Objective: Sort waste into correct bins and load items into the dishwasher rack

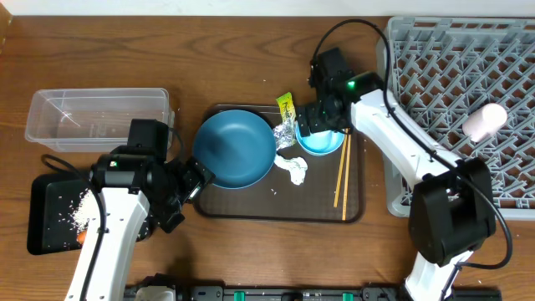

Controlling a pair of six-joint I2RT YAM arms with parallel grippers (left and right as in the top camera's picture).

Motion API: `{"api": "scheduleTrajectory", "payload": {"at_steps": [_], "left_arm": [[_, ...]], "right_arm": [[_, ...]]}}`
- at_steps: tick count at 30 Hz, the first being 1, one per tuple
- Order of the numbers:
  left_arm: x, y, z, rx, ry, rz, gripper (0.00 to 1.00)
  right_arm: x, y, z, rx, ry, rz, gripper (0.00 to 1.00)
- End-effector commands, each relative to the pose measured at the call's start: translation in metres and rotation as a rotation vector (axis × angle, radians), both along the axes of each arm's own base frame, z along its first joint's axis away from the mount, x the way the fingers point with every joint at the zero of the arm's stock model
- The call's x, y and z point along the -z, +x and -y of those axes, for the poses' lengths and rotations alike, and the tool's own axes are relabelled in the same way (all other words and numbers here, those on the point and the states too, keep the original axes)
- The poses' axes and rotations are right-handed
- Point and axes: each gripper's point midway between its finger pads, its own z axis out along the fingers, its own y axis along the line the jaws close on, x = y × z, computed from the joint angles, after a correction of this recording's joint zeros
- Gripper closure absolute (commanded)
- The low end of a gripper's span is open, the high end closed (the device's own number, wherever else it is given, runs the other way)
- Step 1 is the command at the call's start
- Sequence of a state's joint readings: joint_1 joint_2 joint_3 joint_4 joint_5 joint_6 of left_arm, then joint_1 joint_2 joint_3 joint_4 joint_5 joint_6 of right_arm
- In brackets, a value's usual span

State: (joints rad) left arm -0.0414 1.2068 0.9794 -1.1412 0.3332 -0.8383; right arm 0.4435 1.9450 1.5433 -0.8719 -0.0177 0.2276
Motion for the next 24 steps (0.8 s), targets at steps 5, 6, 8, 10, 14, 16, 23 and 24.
{"api": "scheduleTrajectory", "payload": {"at_steps": [5, 6, 8, 10, 14, 16, 23, 24], "left_arm": [[0.0, 0.0005, -0.0016, -0.004, 0.013, -0.002, 0.02], [0.0, 0.0004, -0.0016, -0.004, 0.013, -0.002, 0.02], [0.0, 0.0005, -0.0016, -0.004, 0.013, -0.002, 0.02], [0.0, 0.0005, -0.0016, -0.004, 0.013, -0.002, 0.02], [0.0, 0.0004, -0.0016, -0.004, 0.013, -0.002, 0.02], [0.0, 0.0005, -0.0016, -0.004, 0.013, -0.002, 0.02], [0.0, 0.0005, -0.0016, -0.004, 0.013, -0.002, 0.02], [0.0, 0.0004, -0.0016, -0.004, 0.013, -0.002, 0.02]], "right_arm": [[0.0226, -0.0034, -0.0035, 0.021, -0.055, -0.028, 0.16], [0.0228, -0.0028, 0.0, 0.043, -0.076, -0.022, 0.17], [0.023, -0.002, 0.0024, 0.053, -0.092, -0.016, 0.18], [0.023, -0.0021, 0.002, 0.052, -0.091, -0.015, 0.21], [0.023, -0.0022, 0.0019, 0.052, -0.091, -0.016, 0.34], [0.0231, -0.0025, 0.0015, 0.051, -0.089, -0.017, 0.41], [0.0227, -0.0043, -0.0012, 0.053, -0.071, -0.028, 0.47], [0.0217, -0.0047, -0.0018, 0.052, -0.067, -0.03, 0.48]]}}
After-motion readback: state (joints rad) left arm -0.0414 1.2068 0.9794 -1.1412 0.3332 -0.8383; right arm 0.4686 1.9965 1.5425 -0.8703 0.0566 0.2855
